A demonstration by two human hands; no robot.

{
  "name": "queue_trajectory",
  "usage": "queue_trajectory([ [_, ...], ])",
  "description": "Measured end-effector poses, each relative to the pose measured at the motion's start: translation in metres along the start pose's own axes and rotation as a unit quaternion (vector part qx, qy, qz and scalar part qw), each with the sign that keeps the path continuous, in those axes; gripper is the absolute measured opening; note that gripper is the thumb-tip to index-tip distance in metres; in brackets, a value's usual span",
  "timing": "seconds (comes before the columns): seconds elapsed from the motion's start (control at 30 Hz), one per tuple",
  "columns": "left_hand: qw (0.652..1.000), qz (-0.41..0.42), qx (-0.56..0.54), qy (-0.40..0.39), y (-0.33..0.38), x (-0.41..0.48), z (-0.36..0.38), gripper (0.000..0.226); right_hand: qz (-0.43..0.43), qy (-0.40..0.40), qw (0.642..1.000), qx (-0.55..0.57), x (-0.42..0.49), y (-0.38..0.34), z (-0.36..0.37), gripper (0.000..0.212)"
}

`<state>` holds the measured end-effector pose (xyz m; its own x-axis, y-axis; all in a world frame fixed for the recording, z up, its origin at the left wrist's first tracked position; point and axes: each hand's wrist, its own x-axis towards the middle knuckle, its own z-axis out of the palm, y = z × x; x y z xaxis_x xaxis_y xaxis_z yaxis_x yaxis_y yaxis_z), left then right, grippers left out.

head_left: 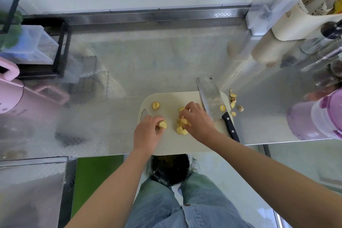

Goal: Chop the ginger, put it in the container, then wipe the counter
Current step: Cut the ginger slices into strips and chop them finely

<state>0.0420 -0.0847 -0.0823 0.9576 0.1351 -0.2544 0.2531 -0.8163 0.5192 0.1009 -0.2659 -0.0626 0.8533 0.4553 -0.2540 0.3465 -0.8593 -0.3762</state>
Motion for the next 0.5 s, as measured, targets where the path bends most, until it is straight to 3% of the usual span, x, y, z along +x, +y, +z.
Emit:
queue_trajectory([
  [0.17,1.0,-0.019,-0.008,0.001,0.004,0.008,-0.003,0.021,0.008,0.033,0.998,0.053,-0.001,0.002,-0.001,0.012],
  [0.5,0.999,-0.051,-0.016,0.005,0.005,0.01,-0.002,0.022,0.021,0.014,0.993,0.116,0.006,0.01,-0.009,0.011],
])
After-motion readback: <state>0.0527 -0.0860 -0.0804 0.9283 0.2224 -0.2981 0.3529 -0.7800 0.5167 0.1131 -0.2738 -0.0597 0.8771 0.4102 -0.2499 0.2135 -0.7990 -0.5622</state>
